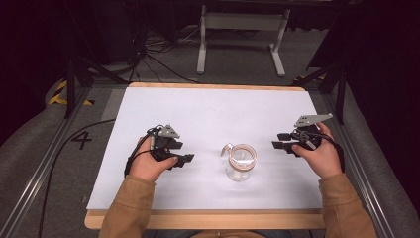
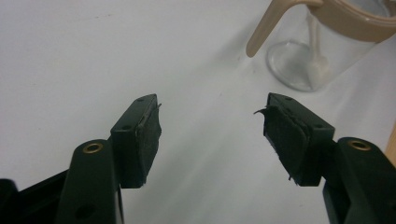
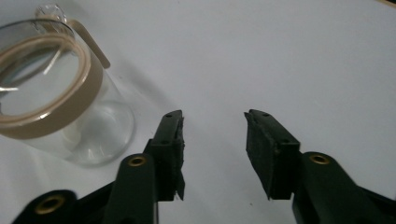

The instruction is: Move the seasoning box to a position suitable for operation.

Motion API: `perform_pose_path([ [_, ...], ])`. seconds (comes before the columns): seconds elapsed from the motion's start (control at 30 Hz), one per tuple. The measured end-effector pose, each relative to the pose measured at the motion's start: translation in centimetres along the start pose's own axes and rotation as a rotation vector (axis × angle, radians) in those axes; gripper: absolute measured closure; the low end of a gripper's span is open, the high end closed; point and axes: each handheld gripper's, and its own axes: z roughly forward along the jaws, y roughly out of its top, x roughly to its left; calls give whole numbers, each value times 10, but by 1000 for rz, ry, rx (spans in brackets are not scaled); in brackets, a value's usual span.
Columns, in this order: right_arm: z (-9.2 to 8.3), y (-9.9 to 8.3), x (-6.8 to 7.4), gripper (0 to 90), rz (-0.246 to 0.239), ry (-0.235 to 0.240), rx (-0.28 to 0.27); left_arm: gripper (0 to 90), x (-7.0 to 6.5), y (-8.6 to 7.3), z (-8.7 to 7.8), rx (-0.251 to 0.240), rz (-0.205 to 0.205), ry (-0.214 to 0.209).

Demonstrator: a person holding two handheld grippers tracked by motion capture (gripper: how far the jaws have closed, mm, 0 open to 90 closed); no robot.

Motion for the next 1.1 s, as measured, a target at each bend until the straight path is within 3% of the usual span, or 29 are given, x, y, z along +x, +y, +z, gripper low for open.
perform_pose_path([
  [0.03, -1, -1, 0, 702, 10, 8, 23, 376, 0, 0, 0, 1, 0, -6],
  [0.1, 1, -3, 3, 812, 44, 69, 91, 398, 0, 1, -1, -20, -3, -21],
  [0.2, 2, -3, 7, 835, 6, 38, 123, 421, -2, 3, -2, -33, 2, -31],
  [0.23, 2, -2, 8, 839, 22, 30, 140, 435, -3, 3, -2, -40, 0, -39],
  [0.4, 2, -2, 12, 890, -4, 15, 114, 446, -5, 5, -2, -48, 12, -43],
  [0.6, 13, -1, 20, 897, -24, 104, 91, 433, -8, 6, -4, -63, 9, -51],
  [0.8, 28, -2, 28, 897, -58, 162, 79, 434, -10, 8, -4, -68, 12, -72],
  [1.1, 46, -8, 32, 899, -83, 208, 31, 441, -11, 8, -4, -71, 15, -82],
])
